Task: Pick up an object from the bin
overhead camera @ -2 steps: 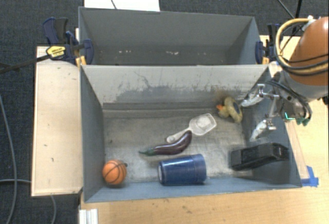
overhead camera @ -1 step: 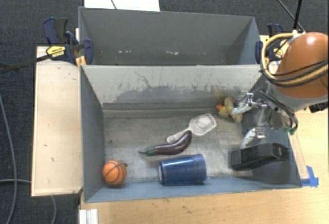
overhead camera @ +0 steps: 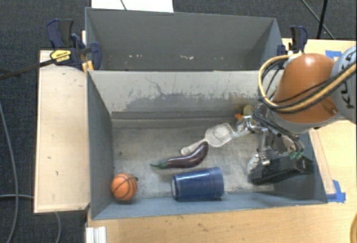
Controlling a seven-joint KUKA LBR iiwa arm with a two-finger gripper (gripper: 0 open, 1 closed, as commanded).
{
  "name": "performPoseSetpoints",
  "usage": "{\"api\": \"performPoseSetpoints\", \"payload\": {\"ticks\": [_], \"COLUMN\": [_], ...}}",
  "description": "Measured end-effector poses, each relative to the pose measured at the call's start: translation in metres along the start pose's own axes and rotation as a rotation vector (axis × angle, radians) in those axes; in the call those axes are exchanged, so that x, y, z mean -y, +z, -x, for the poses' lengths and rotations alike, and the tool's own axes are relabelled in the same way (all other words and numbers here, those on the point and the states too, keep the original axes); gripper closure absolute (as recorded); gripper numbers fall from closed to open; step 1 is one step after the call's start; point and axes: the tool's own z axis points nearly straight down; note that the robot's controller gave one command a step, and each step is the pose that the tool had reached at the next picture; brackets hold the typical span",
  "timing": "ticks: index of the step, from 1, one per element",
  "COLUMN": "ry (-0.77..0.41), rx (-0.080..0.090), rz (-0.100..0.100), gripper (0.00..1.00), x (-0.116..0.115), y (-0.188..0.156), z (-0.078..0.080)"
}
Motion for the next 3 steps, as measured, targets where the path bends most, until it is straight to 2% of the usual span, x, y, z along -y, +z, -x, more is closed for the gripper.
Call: {"api": "performPoseSetpoints", "payload": {"ticks": [1,2,3], "ry": [-0.089,-0.045,-0.047], "rx": [-0.003,0.016,0.016], "rz": [0.005,-0.001,-0.001], "gripper": [0.0,1.0,1.0], "x": [-0.019,-0.152,-0.152], "y": [0.003,0.068,0.068], "z": [-0.009,0.017,0.017]}}
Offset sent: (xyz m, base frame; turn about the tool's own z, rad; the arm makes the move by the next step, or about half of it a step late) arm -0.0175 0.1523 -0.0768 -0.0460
